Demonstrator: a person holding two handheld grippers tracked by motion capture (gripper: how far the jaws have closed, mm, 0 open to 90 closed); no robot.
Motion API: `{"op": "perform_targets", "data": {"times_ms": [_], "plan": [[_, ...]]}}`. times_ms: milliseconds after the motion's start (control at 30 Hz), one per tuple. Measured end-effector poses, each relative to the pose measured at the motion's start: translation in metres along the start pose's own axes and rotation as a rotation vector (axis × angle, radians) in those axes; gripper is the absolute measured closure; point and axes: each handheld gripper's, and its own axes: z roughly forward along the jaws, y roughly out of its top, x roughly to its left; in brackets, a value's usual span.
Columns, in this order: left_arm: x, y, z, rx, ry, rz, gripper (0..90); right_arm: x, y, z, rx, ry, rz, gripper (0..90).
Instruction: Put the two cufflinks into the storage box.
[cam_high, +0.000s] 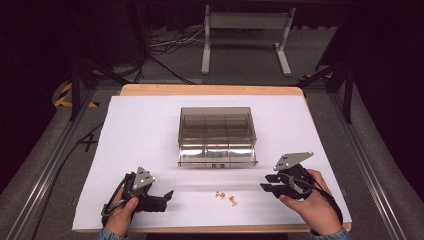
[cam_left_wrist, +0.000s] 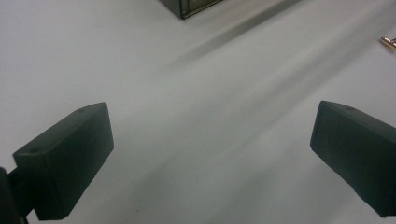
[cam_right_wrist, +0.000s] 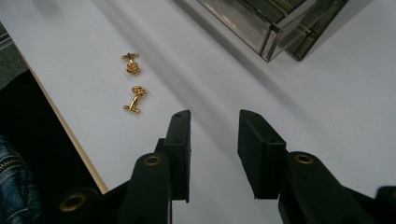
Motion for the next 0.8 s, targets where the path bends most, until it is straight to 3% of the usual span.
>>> {"op": "perform_targets", "data": {"times_ms": [467, 800], "plan": [[0.000, 0.000, 0.000, 0.001, -0.001, 0.003, 0.1, 0.025, 0.025, 0.006, 0.013, 0.052, -0.097, 64.7], [-0.001, 0.000, -0.001, 0.011, 0.001, -0.002, 0.1, 0.038, 0.040, 0.013, 0.013, 0.088, -0.137, 64.2]]}}
